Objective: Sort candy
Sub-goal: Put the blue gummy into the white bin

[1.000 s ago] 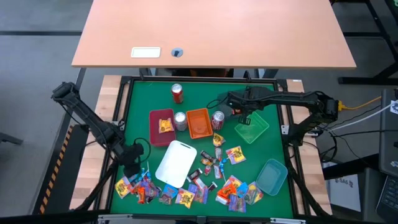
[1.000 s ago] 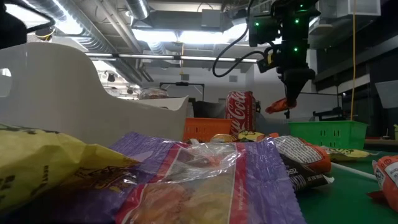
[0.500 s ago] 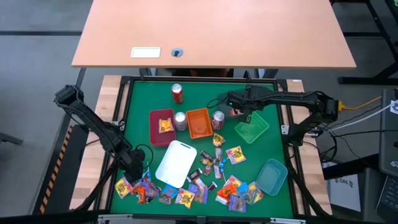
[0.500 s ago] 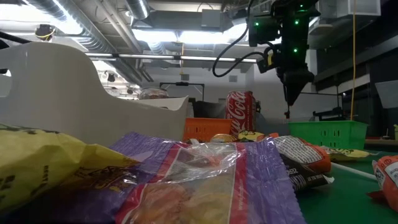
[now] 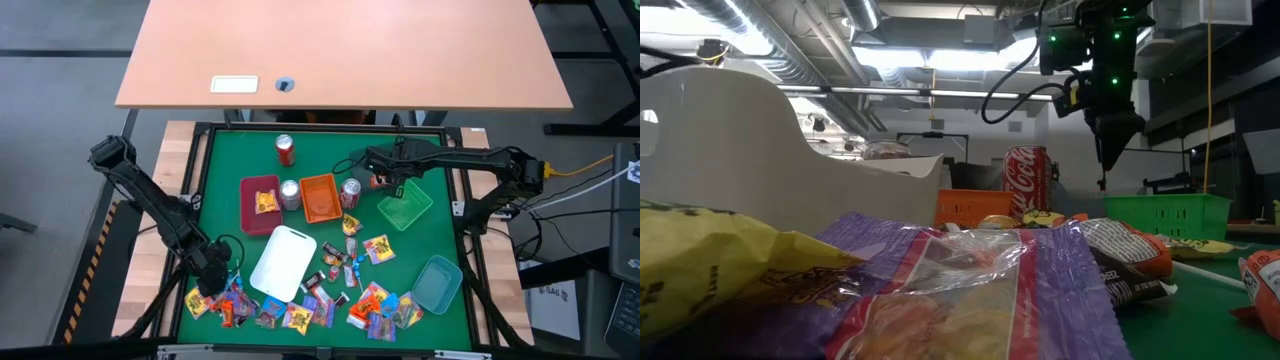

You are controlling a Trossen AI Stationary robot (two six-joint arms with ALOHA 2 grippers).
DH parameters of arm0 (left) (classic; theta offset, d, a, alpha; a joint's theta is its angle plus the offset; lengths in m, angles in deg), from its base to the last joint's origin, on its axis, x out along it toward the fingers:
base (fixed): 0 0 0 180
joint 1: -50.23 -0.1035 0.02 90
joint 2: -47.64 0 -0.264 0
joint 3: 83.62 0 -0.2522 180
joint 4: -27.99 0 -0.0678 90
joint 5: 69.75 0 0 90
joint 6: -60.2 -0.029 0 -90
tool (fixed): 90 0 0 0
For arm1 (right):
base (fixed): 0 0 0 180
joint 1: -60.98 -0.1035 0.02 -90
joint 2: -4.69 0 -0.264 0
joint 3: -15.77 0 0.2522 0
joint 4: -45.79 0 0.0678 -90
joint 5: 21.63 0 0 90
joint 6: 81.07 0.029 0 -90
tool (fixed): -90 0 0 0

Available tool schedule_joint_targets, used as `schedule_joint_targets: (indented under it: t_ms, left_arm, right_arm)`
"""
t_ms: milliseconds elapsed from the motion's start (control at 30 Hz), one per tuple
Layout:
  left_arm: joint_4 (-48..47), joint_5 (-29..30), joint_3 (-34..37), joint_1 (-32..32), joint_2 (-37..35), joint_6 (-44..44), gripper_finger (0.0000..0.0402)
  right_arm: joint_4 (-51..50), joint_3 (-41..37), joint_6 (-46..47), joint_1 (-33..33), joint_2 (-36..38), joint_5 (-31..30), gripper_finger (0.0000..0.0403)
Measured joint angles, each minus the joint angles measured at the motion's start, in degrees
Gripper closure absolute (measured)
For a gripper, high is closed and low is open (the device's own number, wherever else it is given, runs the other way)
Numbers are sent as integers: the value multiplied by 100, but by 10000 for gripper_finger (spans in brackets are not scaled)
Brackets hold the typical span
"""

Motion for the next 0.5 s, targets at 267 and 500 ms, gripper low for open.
schedule_joint_targets:
  t_ms: [267, 500]
  left_arm:
    - [6, 656, -1, 49, 19, -17, 280]
    - [11, 397, -2, 58, 525, -16, 280]
  right_arm:
    - [55, 0, 2, 0, 0, 81, 212]
    - [143, 0, 2, 0, 0, 81, 212]
